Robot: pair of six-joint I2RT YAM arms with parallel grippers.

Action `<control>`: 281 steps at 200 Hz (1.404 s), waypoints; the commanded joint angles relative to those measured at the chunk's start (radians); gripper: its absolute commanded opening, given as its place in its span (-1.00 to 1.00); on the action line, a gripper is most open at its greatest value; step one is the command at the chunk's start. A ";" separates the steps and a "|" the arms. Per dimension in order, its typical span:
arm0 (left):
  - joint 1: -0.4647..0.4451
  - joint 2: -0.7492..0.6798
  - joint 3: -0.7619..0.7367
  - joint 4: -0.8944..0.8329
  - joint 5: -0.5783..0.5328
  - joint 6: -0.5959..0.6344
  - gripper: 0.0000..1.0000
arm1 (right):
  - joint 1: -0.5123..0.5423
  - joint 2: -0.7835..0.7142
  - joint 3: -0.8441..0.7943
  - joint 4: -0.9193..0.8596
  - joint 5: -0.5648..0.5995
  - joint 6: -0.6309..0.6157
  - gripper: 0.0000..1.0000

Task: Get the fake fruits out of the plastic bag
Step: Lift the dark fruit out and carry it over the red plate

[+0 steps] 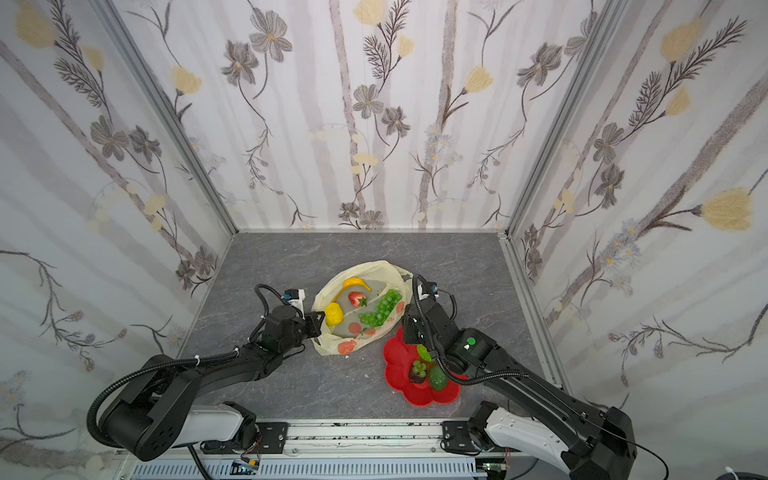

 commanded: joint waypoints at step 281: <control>0.011 -0.001 0.000 0.002 0.002 0.000 -1.00 | -0.123 -0.183 -0.486 0.194 0.290 0.468 -0.23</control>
